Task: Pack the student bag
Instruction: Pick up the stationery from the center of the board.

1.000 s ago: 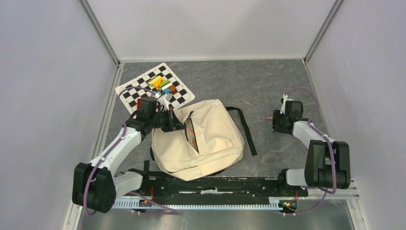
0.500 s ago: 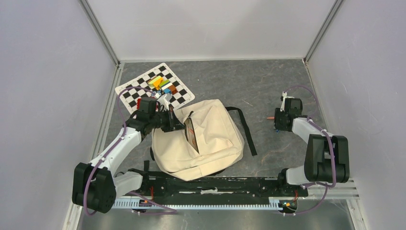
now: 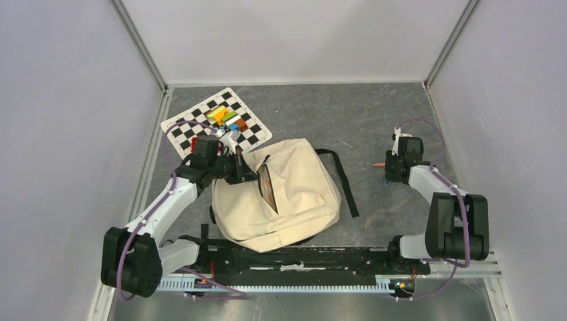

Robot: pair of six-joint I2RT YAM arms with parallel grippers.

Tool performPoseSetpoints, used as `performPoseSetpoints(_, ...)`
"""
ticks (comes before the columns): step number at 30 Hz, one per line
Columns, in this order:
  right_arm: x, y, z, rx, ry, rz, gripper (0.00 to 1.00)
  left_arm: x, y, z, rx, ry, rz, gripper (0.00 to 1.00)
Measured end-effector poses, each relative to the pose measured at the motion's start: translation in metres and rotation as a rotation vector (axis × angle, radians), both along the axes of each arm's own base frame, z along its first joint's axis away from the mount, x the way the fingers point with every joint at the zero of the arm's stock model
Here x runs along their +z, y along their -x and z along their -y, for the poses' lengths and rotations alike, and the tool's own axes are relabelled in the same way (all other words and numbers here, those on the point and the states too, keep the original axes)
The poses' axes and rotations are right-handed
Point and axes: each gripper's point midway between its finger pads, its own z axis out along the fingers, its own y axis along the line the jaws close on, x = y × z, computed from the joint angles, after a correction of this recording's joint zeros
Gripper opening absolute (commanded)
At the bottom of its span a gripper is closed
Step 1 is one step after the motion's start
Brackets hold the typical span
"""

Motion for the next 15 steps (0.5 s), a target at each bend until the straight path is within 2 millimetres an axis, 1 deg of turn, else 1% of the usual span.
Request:
performPoseSetpoints(1,0.003,0.000,0.000,0.000,0.000,0.006,0.00,0.000,0.000,0.000,0.000,0.000,0.000,0.02)
performPoseSetpoints(5,0.013,-0.002,-0.001,0.003,0.003,0.041,0.00,0.000,0.000,0.000,-0.001,0.001,0.000,0.02)
performPoseSetpoints(8,0.014,-0.001,-0.001,0.004,0.000,0.039,0.00,0.000,0.000,0.000,0.000,0.001,0.000,0.02)
performPoseSetpoints(11,0.013,0.002,-0.008,0.021,-0.013,0.026,0.00,0.000,0.000,0.000,0.000,0.001,0.000,0.02)
performPoseSetpoints(13,0.019,0.004,-0.016,0.048,-0.017,0.017,0.00,0.000,0.000,0.000,0.000,0.002,0.000,0.02)
performPoseSetpoints(15,0.035,-0.002,-0.035,0.107,-0.023,0.040,0.00,0.001,0.000,0.000,-0.003,0.005,0.000,0.02)
